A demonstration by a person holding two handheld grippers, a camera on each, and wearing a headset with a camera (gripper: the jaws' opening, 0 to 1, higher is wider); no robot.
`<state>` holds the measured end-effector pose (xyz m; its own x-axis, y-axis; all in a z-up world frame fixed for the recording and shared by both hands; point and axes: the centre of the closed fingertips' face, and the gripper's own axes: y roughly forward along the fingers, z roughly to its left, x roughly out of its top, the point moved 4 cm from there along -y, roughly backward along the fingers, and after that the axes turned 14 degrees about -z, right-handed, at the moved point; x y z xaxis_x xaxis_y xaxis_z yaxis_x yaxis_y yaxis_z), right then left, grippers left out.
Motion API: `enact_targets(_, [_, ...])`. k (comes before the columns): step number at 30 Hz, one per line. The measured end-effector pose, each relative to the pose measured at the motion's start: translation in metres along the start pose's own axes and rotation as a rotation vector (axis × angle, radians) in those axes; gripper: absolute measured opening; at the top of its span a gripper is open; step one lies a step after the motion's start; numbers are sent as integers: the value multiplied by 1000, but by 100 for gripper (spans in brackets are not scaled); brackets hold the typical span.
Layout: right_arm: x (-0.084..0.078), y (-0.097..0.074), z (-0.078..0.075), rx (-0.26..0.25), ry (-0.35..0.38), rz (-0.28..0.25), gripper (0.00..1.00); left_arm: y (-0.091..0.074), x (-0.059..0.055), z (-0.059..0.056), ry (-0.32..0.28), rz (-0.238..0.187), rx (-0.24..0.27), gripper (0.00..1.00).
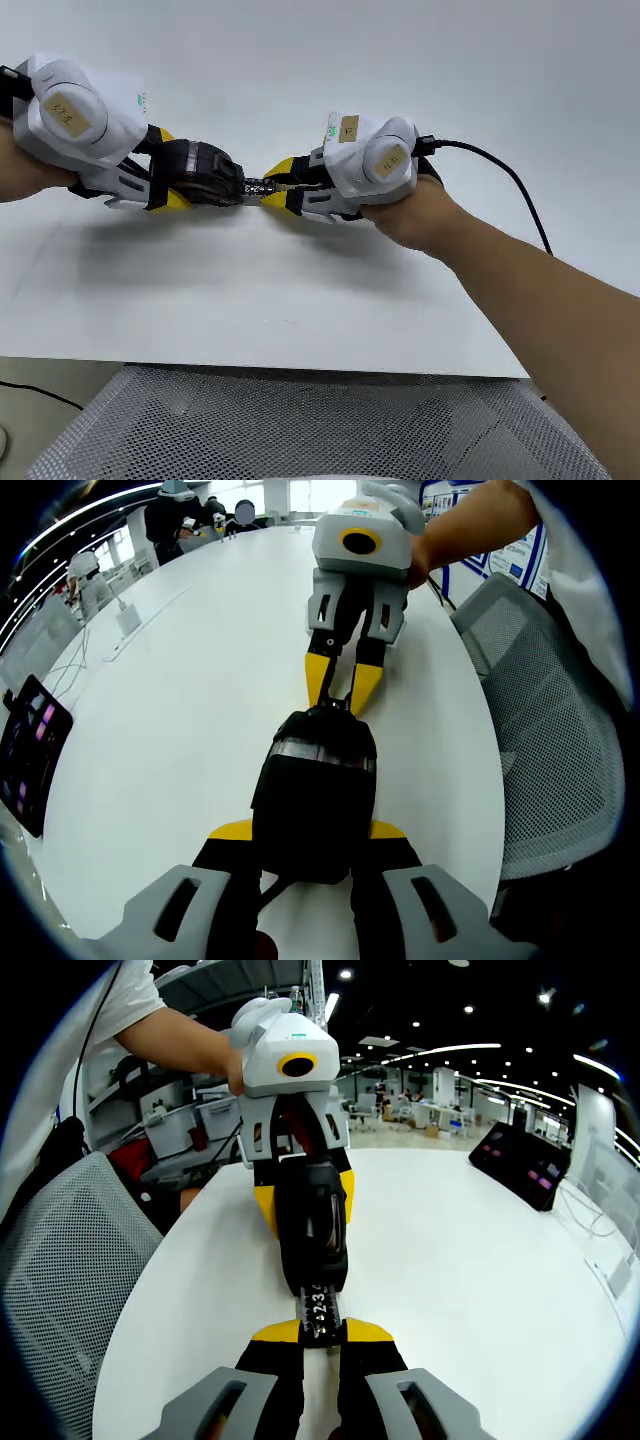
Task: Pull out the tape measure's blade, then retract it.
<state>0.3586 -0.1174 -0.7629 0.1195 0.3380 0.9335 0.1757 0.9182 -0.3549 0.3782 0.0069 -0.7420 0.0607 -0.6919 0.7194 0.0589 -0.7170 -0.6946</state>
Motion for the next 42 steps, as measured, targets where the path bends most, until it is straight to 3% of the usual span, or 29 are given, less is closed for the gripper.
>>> enact_targets(42, [-20,-47,-6,-32,3,54,8,2,-2,1,6,4,6,29])
